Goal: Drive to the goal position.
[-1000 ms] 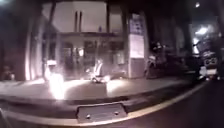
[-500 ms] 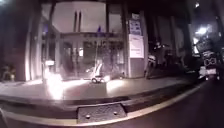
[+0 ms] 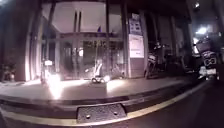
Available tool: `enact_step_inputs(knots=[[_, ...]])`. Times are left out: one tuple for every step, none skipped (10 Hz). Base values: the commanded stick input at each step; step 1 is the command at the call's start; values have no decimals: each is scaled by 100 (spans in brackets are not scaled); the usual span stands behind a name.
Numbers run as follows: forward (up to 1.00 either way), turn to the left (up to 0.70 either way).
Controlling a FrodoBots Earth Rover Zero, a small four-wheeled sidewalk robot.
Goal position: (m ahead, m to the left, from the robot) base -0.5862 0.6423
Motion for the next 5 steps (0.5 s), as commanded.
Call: enact_step_inputs(knots=[[0,-45],[0,-42],[0,0],[0,0],[0,0]])
